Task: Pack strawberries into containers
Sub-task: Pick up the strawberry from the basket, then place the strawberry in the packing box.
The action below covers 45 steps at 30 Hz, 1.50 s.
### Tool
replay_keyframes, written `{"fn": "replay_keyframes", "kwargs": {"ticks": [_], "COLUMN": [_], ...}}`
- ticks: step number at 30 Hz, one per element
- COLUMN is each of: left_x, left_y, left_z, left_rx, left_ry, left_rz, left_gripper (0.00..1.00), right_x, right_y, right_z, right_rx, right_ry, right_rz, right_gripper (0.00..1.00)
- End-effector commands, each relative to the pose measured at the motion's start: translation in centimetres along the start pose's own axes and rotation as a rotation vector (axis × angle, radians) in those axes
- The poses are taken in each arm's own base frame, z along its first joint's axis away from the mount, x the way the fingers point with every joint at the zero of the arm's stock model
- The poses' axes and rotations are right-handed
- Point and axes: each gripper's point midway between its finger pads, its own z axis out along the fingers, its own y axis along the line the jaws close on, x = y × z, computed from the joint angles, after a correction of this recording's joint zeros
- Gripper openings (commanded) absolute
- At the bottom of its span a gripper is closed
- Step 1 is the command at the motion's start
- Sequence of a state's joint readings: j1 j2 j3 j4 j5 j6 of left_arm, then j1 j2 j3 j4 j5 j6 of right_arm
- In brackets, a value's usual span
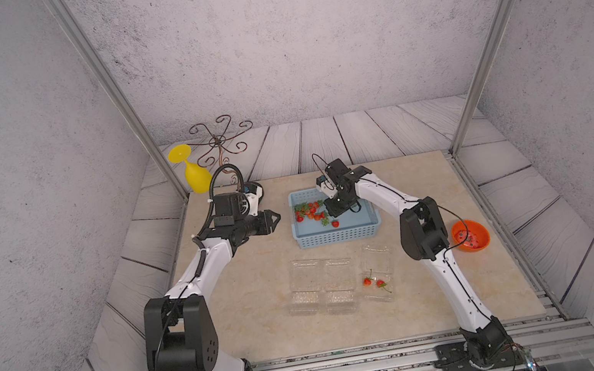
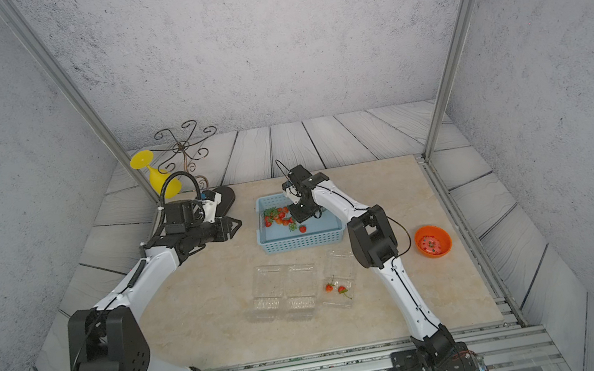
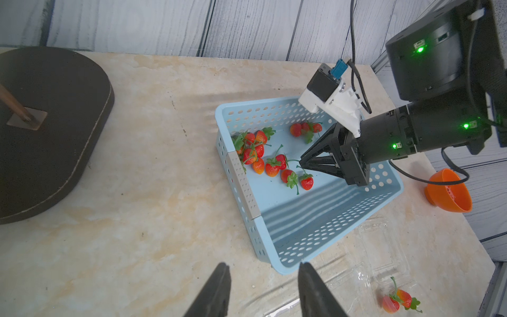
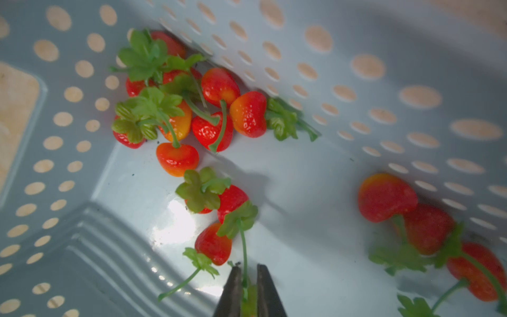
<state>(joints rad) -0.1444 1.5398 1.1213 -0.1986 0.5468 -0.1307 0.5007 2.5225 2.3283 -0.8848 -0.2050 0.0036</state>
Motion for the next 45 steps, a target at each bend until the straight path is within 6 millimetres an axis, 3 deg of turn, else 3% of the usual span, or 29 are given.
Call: {"fn": "replay_keyframes", "kwargs": {"ticks": [1, 4, 12, 24, 32, 38, 45], "left_x": [-1.0, -1.1, -1.1, -1.2, -1.2, -1.3, -1.5], "left_y": [-0.8, -0.8, -0.9, -0.9, -0.9, -1.0, -1.2], "left_z": [-0.4, -0.6, -0.6, -0.6, -0.6, -0.8, -0.8], "left_rx": [0.012, 0.01, 0.011, 0.013, 0.016, 0.015, 0.023], "left_ry": [-0.018, -0.022, -0.023, -0.024, -0.025, -0.031, -0.035], "left_rz": [0.036, 0.038, 0.038, 0.038, 0.034, 0.039, 0.034], "left_gripper": [0.45, 0.45, 0.45, 0.45, 0.45, 0.45, 0.45], "right_x": [0.3, 0.0, -0.3, 0.6, 1.7, 5.6, 15.3], "right_y": [-0.2, 0.1, 0.6, 1.0, 1.3, 2.2, 4.5], "right_z": [-0.8, -2.0, -5.6, -7.2, -11.4, -15.6, -17.9], "right_rx": [0.021, 0.021, 0.034, 0.03, 0.065, 0.077, 0.01], "right_ry": [0.006, -0.011, -0.062, -0.066, -0.101, -0.108, -0.027], "right_rz": [-0.004, -0.009, -0.015, 0.004, -0.008, 0.027, 0.116], "right_gripper": [0.08, 0.0, 0.0, 0.0, 0.0, 0.0, 0.0]}}
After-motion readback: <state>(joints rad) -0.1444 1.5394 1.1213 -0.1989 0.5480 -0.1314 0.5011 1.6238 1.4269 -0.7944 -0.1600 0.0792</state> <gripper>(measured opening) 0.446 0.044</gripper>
